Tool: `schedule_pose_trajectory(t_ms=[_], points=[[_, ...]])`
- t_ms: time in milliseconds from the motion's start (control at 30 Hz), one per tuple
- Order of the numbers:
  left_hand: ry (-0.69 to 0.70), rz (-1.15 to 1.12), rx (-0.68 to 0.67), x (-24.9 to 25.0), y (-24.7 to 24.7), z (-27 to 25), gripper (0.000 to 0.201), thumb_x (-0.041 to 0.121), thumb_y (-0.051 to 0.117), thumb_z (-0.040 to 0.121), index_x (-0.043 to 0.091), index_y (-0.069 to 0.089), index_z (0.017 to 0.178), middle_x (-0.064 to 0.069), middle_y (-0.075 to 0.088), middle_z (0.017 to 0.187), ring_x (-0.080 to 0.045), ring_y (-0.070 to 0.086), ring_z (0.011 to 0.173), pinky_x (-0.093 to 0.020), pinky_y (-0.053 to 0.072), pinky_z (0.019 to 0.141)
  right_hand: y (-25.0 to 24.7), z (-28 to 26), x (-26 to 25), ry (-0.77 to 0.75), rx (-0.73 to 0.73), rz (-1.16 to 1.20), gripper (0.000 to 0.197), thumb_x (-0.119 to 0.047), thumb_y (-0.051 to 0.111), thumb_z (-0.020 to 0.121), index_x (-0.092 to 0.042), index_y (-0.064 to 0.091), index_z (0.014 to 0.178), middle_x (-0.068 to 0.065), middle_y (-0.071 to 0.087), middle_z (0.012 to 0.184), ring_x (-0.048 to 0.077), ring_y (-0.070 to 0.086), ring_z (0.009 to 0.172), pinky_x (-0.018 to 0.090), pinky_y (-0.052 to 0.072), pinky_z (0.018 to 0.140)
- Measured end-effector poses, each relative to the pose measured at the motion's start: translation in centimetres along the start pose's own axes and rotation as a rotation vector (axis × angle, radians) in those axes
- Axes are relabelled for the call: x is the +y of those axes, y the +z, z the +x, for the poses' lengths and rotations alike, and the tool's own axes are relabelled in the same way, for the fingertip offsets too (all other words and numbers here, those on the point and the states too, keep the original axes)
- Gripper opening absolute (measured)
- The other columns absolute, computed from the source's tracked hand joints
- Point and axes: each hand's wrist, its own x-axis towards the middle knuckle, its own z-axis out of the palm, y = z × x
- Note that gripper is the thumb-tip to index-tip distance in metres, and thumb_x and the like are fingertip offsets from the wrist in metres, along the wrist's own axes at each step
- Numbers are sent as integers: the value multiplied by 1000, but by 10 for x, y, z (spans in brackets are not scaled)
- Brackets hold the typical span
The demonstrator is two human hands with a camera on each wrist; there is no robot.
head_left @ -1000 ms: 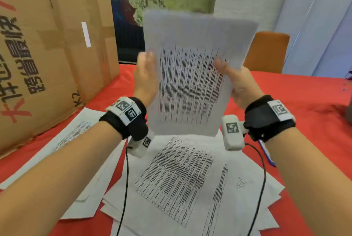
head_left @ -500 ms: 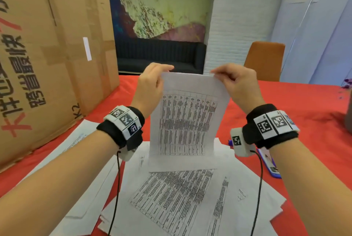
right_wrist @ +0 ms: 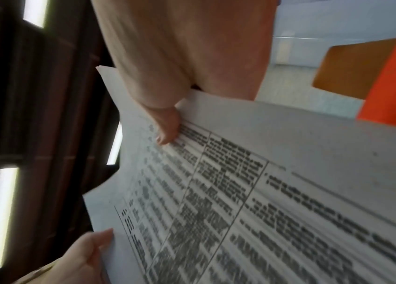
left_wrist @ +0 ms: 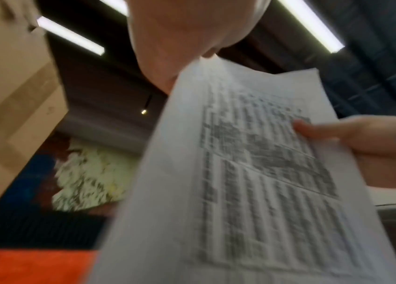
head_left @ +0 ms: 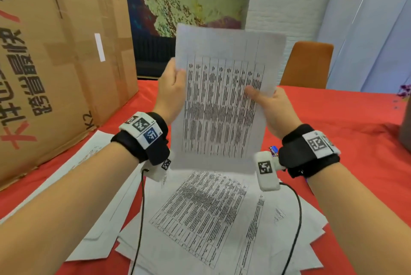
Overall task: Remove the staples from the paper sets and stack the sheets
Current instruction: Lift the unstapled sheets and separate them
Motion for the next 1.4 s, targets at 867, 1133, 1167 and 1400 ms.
schedule_pose_trajectory(t_ms=[867,1133,1167,1400], points=[[-482,421,-445,-74,-24,-85,26,3,44,89,15,52,67,0,47,64,-17,42,58,-27,29,56,-153,-38,114,1012,-138,-1619,46,-38,56,90,-4,62,120,14,64,118,27,60,110,28,45,81],[-417,436,-431,-56,1,-100,25,1,41,84,14,38,63,1,30,57,-16,23,51,-28,13,50,-69,8,66,272,486,-314,37,-11,65,79,-4,52,112,3,57,85,17,54,71,26,43,60],[-399,440,-430,-54,3,-102,26,1,41,84,14,36,62,1,30,57,-16,23,51,-28,14,49,-49,12,61,226,477,-131,29,-3,62,81,-6,53,108,1,54,79,13,52,66,25,44,57],[-326,497,-420,-52,6,-105,22,9,41,88,-2,58,78,-14,52,65,-19,38,57,-29,26,53,36,25,68,167,385,-26,22,-22,68,78,-18,55,95,-1,58,82,15,55,73,35,48,72]])
